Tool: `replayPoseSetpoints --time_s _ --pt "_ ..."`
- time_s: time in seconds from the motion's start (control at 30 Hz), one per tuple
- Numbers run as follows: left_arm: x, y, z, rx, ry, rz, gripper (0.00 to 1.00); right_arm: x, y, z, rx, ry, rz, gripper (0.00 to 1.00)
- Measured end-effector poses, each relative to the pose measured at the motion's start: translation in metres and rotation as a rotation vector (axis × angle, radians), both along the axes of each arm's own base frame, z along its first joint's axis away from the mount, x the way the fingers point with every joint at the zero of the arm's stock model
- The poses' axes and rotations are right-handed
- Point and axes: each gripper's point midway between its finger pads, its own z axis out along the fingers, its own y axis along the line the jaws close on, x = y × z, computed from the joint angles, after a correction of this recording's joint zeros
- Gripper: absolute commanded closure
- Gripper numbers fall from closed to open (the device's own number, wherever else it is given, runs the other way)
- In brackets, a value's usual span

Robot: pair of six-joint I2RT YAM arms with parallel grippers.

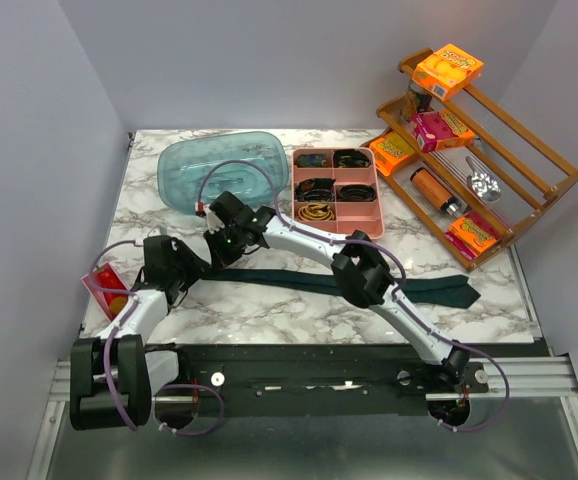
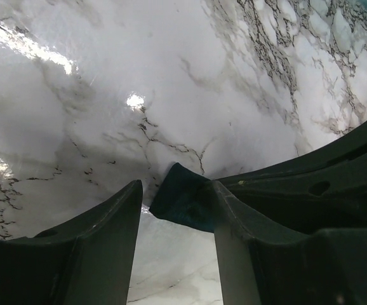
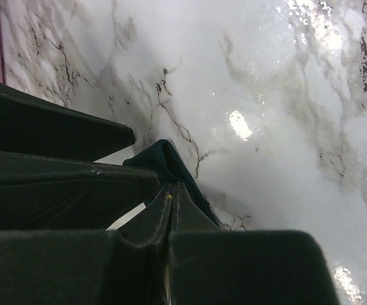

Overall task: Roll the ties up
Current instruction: Roll the tie at the center of the board.

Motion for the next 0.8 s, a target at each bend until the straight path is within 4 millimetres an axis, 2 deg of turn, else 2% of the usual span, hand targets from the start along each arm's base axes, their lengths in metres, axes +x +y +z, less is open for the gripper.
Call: replayPoseSetpoints --time_s 0.37,0.8 --pt "0.003 -0.004 -0.004 -0.017 0.002 -0.017 0.61 -0.004 -0.01 0.0 0.013 0.044 -0.011 0.94" --pt "0.011 -0.013 -0.005 -0.053 -0.001 -0.065 0.6 -0.004 -0.01 0.004 0.036 0.074 -0.01 0.94"
